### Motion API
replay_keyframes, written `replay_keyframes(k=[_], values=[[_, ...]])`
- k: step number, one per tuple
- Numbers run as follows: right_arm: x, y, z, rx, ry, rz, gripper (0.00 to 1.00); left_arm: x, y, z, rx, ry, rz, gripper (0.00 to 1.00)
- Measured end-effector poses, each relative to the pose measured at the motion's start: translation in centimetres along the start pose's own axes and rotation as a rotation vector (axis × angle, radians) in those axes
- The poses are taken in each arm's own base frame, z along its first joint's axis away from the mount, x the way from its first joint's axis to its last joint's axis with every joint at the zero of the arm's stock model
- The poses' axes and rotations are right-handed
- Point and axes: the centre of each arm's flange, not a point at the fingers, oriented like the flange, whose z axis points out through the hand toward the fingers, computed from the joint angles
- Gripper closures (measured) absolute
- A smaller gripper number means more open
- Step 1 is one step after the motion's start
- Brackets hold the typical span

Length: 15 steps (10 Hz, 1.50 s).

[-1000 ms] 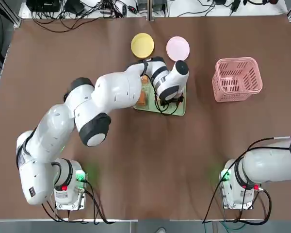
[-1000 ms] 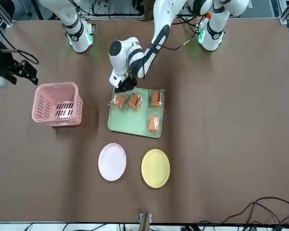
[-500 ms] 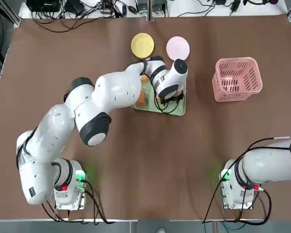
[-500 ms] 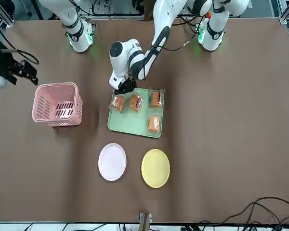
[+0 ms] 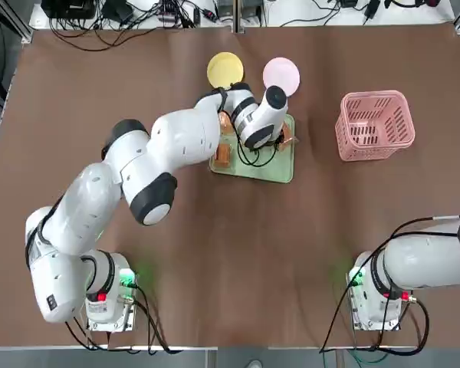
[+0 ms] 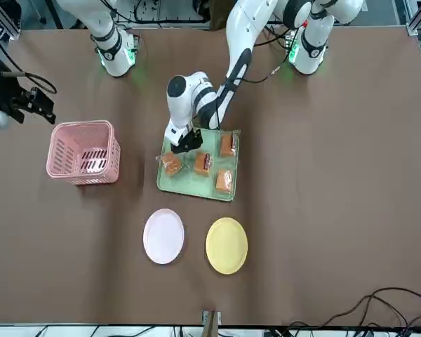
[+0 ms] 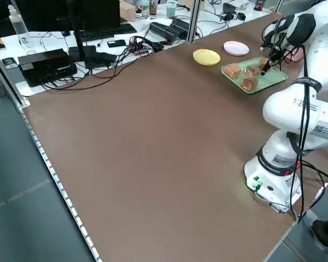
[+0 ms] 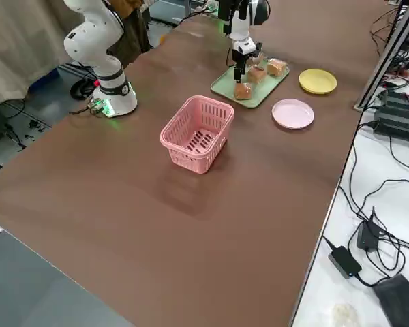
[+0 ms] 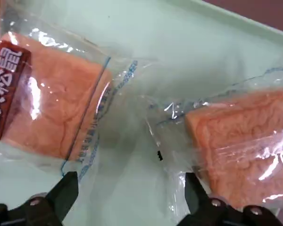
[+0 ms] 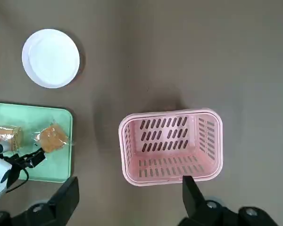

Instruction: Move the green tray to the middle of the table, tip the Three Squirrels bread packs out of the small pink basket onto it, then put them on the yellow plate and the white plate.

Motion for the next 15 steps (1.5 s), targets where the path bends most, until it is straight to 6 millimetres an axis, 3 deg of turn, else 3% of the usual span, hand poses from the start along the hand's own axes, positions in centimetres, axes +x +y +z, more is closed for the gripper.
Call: replay_keyframes(k=[4, 7, 12, 15], values=[[0.0, 0.0, 0.0, 0.0, 0.0, 0.0, 0.03, 0.5, 0.0, -0.2, -0.008, 0.011, -0.005, 0.0], [0.0, 0.0, 0.0, 0.0, 0.001, 0.0, 0.03, 2.5, 0.0, -1.2, -0.023, 0.041, -0.029, 0.0], [0.0, 0.1, 0.0, 0.0, 0.001, 0.002, 0.03, 5.9, -1.1, -6.4, 0.021, 0.025, -0.079, 0.0], [0.0, 0.1, 0.0, 0.0, 0.0, 0.002, 0.03, 7.6, -2.7, -5.2, 0.063, 0.016, 0.084, 0.0]])
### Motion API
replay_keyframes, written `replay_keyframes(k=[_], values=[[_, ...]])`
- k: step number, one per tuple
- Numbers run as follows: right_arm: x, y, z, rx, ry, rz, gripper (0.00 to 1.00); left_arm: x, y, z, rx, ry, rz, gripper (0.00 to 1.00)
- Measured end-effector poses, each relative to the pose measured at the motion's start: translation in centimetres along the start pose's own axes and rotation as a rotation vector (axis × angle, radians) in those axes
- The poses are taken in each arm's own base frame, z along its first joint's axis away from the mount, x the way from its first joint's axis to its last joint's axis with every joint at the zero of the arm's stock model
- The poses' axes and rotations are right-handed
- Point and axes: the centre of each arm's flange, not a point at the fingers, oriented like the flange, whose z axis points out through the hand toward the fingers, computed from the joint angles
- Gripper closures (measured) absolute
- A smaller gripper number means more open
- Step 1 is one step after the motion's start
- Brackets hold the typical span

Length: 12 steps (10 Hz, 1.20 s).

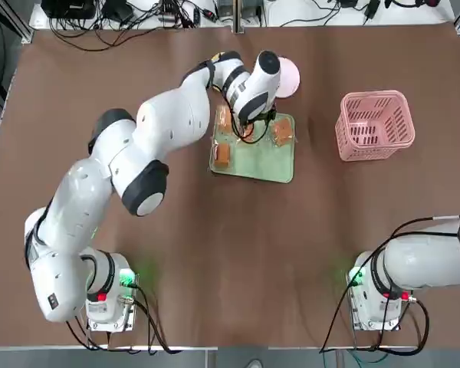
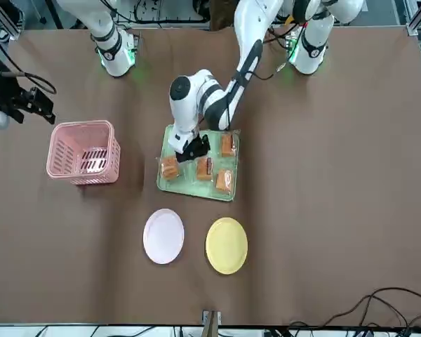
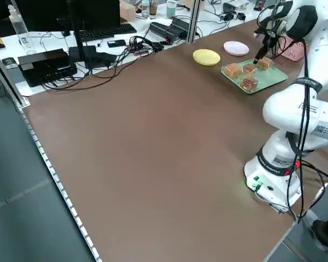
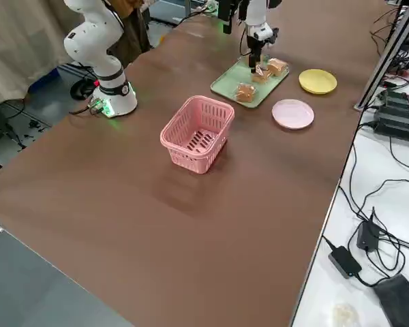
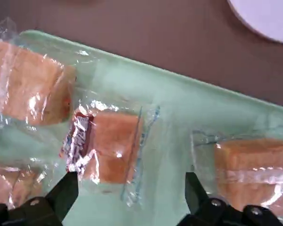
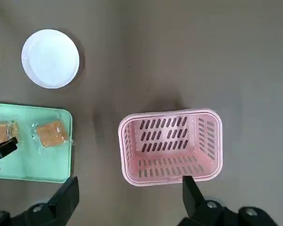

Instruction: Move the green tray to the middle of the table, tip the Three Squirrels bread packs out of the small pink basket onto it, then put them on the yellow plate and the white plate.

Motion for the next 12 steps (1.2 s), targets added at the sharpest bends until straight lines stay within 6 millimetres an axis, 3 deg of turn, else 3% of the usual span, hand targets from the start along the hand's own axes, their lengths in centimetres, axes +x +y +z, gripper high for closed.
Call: replay_keyframes(k=[2, 7, 10, 11, 12], values=[[0.0, 0.0, 0.0, 0.0, 0.0, 0.0, 0.03, 2.2, -1.7, 1.0, 0.016, -0.008, 0.06, 0.0], [0.0, 0.0, 0.0, 0.0, 0.0, 0.001, 0.03, 1.0, -1.7, 4.8, 0.045, -0.028, 0.086, 0.0], [0.0, 0.3, 0.0, 0.0, 0.0, 0.006, 0.03, 0.8, -1.8, 5.6, 0.054, -0.033, 0.088, 0.0], [0.0, 0.4, 0.0, 0.0, 0.0, 0.007, 0.03, 0.7, -1.8, 6.0, 0.056, -0.034, 0.09, 0.03], [0.1, 0.4, 0.0, 0.0, -0.001, 0.007, 0.03, 0.6, -1.7, 6.2, 0.052, -0.033, 0.093, 0.19]])
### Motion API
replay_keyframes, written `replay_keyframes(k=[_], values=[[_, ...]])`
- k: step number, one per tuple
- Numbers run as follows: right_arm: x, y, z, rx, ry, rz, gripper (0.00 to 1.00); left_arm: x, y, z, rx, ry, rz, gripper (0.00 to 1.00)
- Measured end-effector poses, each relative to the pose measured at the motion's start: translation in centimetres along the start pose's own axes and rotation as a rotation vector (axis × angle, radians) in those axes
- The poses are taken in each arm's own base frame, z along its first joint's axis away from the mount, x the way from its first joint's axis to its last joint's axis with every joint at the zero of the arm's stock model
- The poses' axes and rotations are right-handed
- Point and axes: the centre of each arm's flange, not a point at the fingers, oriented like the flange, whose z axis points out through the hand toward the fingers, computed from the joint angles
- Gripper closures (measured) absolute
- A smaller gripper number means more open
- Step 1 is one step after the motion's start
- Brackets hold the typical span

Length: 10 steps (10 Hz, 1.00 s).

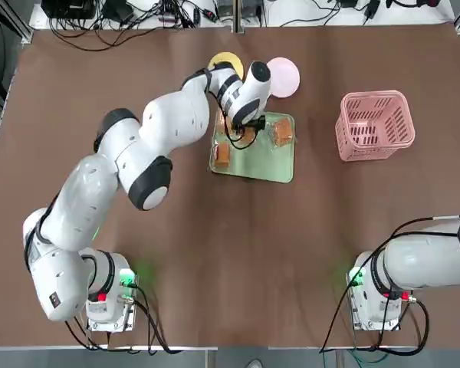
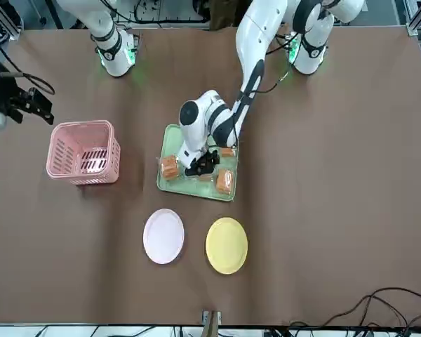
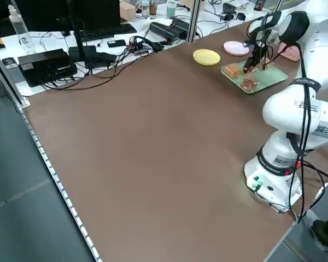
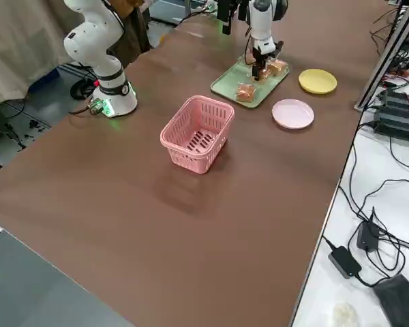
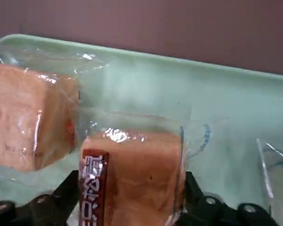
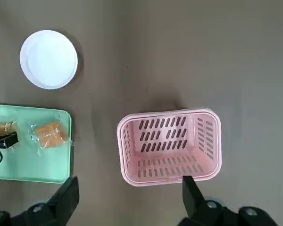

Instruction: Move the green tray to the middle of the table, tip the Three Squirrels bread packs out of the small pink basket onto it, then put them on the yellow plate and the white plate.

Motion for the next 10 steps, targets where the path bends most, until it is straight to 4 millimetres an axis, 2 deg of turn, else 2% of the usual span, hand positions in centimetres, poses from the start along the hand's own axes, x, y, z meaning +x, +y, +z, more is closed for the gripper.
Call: replay_keyframes(k=[1, 3, 4, 7, 8, 10], values=[[0.0, 0.0, 0.0, 0.0, 0.0, 0.0, 0.03, 0.0, 0.2, -0.4, -0.007, 0.004, 0.001, 0.31], [0.0, 0.0, 0.0, 0.0, -0.001, 0.001, 0.03, -0.1, 0.4, -0.7, -0.013, 0.004, 0.004, 0.36], [0.0, 0.0, 0.1, 0.0, -0.001, 0.001, 0.03, -0.8, 1.0, -1.1, -0.026, -0.004, 0.013, 0.35], [0.1, 0.1, 0.1, 0.0, -0.002, 0.001, 0.03, -6.5, 4.7, -2.9, -0.081, -0.073, 0.077, 0.34], [0.1, 0.1, 0.1, 0.0, -0.002, 0.001, 0.03, -8.2, 5.5, -3.4, -0.082, -0.099, 0.098, 0.34], [0.1, 0.1, 0.1, 0.0, -0.003, 0.001, 0.03, -10.5, 6.4, -3.9, -0.08, -0.136, 0.123, 0.33]])
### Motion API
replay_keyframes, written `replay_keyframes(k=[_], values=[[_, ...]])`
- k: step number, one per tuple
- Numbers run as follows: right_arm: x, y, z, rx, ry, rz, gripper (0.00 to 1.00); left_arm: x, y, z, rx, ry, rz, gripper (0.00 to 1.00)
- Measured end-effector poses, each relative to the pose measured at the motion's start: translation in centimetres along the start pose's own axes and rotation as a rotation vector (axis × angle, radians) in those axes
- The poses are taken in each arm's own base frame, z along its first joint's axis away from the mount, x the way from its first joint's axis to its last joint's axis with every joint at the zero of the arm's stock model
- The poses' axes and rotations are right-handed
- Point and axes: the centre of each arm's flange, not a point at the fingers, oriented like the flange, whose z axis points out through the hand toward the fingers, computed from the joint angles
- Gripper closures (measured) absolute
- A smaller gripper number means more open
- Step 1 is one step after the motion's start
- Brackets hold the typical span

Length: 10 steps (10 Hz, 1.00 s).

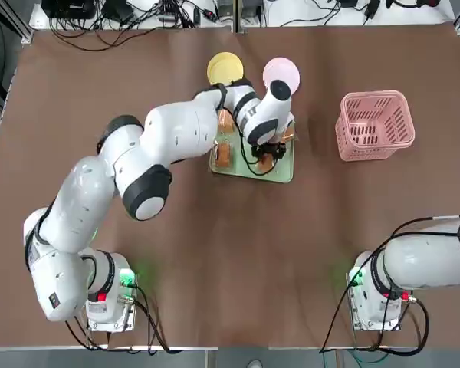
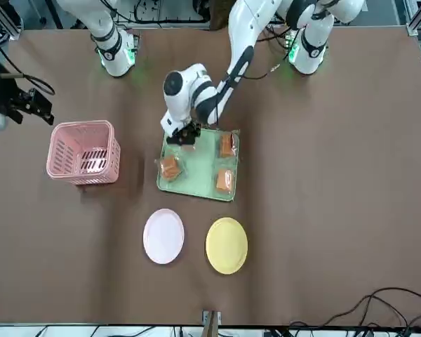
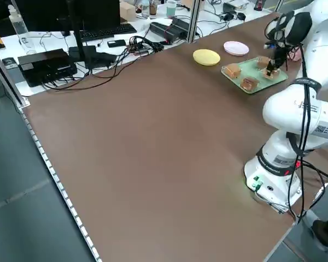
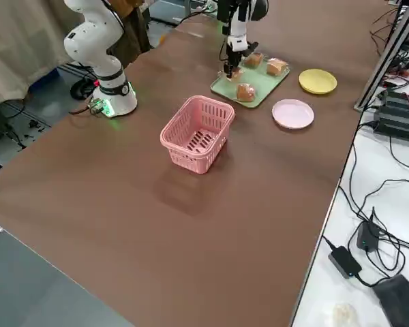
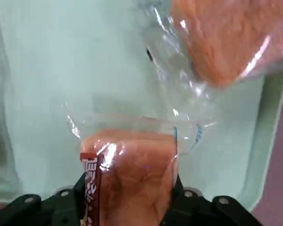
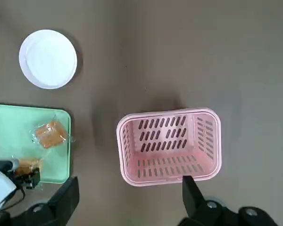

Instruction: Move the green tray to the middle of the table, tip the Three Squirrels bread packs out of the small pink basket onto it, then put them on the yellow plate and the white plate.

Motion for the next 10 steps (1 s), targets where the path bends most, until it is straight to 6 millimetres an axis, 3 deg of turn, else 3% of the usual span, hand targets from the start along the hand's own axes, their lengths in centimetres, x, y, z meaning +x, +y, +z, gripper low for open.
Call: replay_keyframes(k=[3, 7, 10], values=[[0.0, 0.0, 0.0, 0.0, 0.0, 0.0, 0.03, -1.5, 1.1, -0.2, -0.016, -0.017, 0.008, 0.33], [0.0, 0.0, 0.0, 0.0, 0.0, 0.0, 0.03, 0.0, 2.0, -1.5, -0.149, 0.072, -0.03, 0.33], [0.0, 0.0, 0.0, 0.0, 0.0, 0.0, 0.03, 0.2, 2.1, -1.0, -0.167, 0.081, -0.04, 0.27]])
